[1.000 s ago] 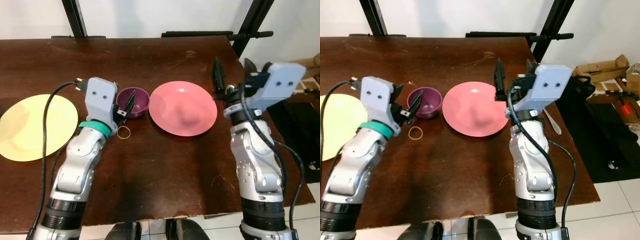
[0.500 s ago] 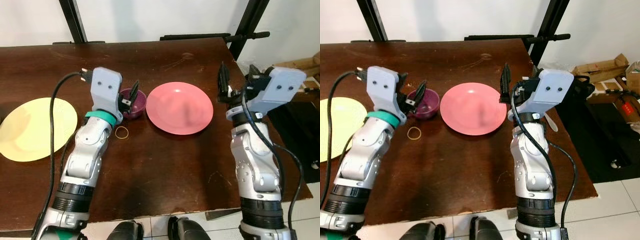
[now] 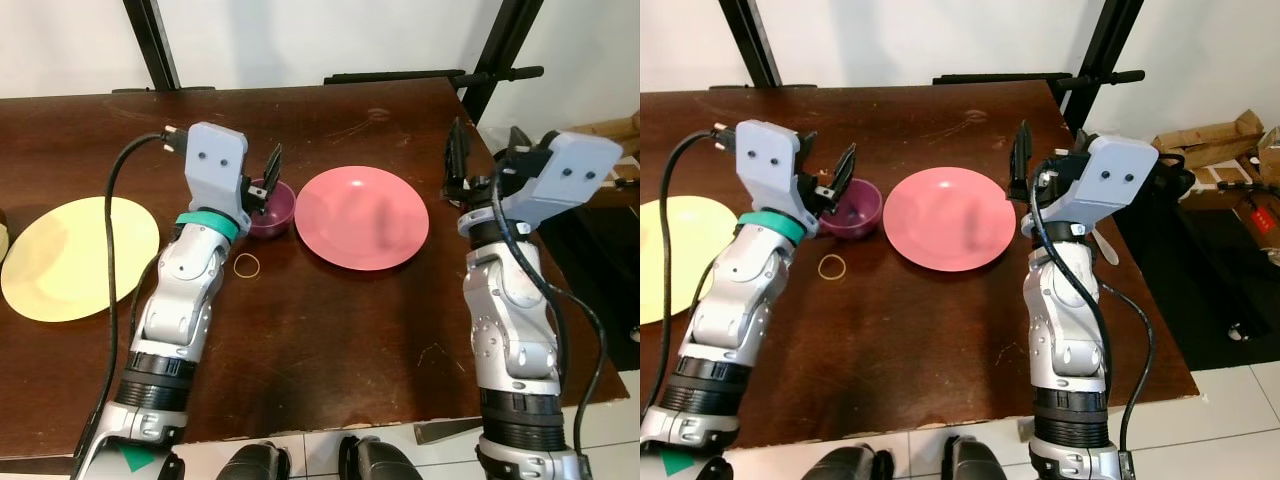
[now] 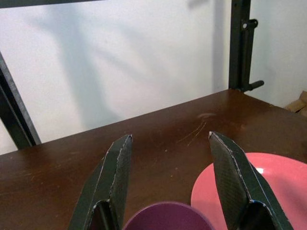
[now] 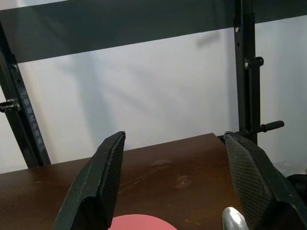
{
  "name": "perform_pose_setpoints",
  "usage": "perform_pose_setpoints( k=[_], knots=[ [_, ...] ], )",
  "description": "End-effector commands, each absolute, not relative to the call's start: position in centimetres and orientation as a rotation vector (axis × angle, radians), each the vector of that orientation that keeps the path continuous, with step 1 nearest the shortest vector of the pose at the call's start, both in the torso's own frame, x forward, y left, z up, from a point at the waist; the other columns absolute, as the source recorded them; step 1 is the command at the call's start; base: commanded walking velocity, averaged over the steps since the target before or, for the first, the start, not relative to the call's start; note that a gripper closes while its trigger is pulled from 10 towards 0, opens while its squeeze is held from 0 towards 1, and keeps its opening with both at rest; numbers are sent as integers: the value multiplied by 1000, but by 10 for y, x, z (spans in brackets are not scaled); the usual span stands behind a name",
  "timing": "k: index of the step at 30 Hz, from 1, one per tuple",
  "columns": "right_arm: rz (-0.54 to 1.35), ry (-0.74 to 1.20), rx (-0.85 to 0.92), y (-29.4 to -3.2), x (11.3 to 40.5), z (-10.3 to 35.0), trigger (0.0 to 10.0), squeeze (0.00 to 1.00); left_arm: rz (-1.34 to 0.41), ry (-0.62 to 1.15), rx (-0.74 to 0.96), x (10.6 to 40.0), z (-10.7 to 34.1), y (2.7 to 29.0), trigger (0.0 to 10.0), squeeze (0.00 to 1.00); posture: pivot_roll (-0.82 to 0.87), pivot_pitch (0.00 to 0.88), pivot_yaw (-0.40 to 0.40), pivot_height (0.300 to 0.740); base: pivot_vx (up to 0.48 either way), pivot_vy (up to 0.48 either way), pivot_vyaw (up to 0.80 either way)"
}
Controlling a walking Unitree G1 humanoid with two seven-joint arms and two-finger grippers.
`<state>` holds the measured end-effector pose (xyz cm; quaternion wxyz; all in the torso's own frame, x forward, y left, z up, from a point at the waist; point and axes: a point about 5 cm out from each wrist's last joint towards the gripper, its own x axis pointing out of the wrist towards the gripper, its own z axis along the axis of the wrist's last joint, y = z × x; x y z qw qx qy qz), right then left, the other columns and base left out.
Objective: Setting the table
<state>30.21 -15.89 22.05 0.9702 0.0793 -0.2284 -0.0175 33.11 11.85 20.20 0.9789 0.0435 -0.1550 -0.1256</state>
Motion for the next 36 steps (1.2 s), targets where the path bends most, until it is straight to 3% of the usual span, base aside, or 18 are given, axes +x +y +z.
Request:
perform_pose_setpoints(
  k=[1, 15, 36],
  knots=[
    [-47, -436, 165, -163, 303, 214, 10000, 0, -246, -307, 87, 333, 200, 117, 10000, 0, 5, 0, 57, 740, 0, 0, 0],
    [-54, -392, 192, -167, 308, 204, 10000, 0, -231, -307, 88, 331, 196, 120, 10000, 0, 14, 0, 40, 740, 0, 0, 0],
    [-90, -372, 177, -176, 303, 198, 10000, 0, -255, -298, 116, 329, 193, 121, 10000, 0, -21, 0, 60, 740, -265, 0, 0]
  ],
)
